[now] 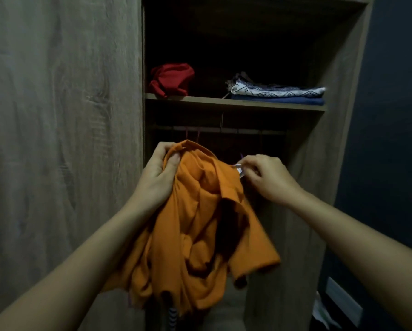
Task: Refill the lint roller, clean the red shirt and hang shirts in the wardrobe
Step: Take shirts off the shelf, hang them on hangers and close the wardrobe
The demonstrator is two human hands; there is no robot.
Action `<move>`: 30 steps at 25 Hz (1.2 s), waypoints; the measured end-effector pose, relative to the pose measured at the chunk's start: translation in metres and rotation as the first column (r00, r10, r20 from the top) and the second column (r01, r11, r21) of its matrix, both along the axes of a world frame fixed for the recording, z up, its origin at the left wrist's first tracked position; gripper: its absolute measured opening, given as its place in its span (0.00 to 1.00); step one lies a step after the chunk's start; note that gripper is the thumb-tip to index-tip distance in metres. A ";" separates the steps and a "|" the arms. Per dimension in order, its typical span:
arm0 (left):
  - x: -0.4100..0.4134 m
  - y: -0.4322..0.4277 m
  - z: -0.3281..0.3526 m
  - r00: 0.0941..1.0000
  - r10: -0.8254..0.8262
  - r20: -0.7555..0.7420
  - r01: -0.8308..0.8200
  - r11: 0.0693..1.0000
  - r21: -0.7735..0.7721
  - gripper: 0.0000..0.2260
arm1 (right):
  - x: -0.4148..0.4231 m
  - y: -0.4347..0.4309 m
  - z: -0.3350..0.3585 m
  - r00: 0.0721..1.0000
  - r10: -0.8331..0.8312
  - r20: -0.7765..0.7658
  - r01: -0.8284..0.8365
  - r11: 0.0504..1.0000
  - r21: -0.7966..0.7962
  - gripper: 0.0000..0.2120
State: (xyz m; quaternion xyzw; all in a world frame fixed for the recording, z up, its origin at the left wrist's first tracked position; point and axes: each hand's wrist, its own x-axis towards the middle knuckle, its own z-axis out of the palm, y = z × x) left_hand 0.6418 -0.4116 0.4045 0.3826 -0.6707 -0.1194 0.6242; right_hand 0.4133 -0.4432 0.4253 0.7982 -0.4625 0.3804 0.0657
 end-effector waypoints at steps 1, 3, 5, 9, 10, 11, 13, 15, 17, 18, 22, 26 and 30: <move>0.000 -0.001 -0.003 1.000 -0.004 -0.011 0.004 1.000 0.028 0.08 | 0.000 -0.002 -0.001 0.995 0.033 0.093 -0.041 0.996 0.084 0.09; -0.002 0.000 -0.009 0.999 0.013 0.039 -0.015 0.999 0.051 0.10 | 0.007 0.002 0.001 0.914 0.086 0.396 -0.211 0.936 0.283 0.11; -0.007 0.004 -0.011 0.993 0.075 0.086 -0.076 0.997 0.011 0.12 | 0.018 0.012 0.006 0.730 0.051 0.681 -0.405 0.835 0.372 0.13; -0.012 0.003 -0.002 0.981 0.191 0.037 -0.191 0.982 -0.005 0.09 | 0.025 0.025 0.010 0.779 0.038 0.626 -0.301 0.898 0.321 0.19; -0.013 0.001 0.001 0.979 0.200 0.045 -0.200 0.980 0.004 0.09 | 0.027 0.026 0.006 0.805 0.065 0.590 -0.292 0.909 0.298 0.22; -0.013 0.000 0.004 0.974 0.214 0.072 -0.215 0.977 0.001 0.09 | 0.031 0.025 -0.001 0.823 0.076 0.563 -0.296 0.904 0.310 0.26; -0.015 -0.002 0.007 0.964 0.232 0.129 -0.232 0.973 -0.016 0.08 | 0.041 0.030 -0.022 0.881 0.097 0.464 -0.254 0.923 0.289 0.38; -0.016 -0.004 0.014 0.968 0.223 0.114 -0.226 0.974 0.009 0.08 | 0.052 0.038 -0.047 0.940 0.106 0.324 -0.145 0.984 0.098 0.46; -0.018 -0.005 0.024 0.977 0.206 0.054 -0.209 0.977 0.042 0.09 | 0.063 0.047 -0.071 0.957 0.134 0.259 -0.120 0.990 -0.069 0.46; -0.018 -0.006 0.030 0.979 0.202 0.022 -0.203 0.978 0.052 0.09 | 0.069 0.051 -0.085 0.951 0.153 0.269 -0.143 0.988 -0.057 0.45; -0.007 -0.010 0.049 0.965 0.239 -0.108 -0.234 0.970 0.057 0.08 | 0.078 0.050 -0.127 0.843 0.091 0.530 -0.364 0.822 0.439 0.47; 0.020 -0.013 0.055 0.886 0.451 0.109 -0.446 0.892 -0.071 0.08 | 0.055 0.030 -0.106 0.801 0.017 0.598 -0.426 0.718 0.551 0.11; 0.041 -0.027 0.030 0.704 0.502 0.502 -0.574 0.819 -0.014 0.14 | 0.031 0.024 -0.052 0.678 -0.010 0.735 -0.420 0.816 0.398 0.10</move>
